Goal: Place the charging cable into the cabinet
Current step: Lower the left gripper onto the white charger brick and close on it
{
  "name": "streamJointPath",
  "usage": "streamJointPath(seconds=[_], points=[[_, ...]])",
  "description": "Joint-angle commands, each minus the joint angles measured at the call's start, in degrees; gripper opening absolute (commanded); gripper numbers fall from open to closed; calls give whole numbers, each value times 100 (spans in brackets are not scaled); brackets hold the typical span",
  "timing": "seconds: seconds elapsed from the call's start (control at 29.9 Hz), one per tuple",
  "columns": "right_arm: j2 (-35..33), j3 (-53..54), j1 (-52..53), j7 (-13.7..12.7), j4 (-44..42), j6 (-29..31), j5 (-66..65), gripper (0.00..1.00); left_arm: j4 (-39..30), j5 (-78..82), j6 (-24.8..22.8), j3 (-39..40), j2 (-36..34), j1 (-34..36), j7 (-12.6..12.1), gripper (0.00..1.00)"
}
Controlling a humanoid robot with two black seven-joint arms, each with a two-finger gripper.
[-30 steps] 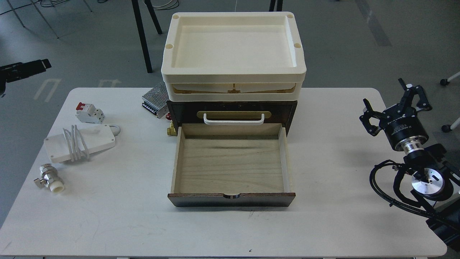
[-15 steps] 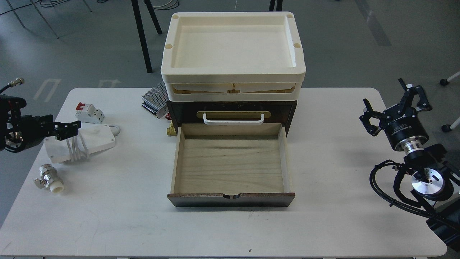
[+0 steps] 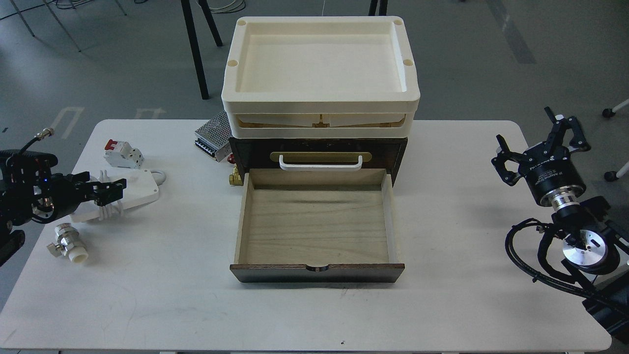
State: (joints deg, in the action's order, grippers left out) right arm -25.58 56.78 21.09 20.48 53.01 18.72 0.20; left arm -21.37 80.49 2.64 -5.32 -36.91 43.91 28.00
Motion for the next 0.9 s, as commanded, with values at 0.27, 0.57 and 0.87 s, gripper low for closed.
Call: streamJointPath(seconds=[0.27,0.57,0.87], points=[[0,0,-9,0,7,0,-2,99,1213,-481,193,4,632,-181,0,93],[0,0,-9,0,7,0,-2,99,1496,-675,228,-57,878,-444,0,92],[0,0,-9,0,7,0,-2,99,1513,-631,281,-66,1002,-515,0,44]])
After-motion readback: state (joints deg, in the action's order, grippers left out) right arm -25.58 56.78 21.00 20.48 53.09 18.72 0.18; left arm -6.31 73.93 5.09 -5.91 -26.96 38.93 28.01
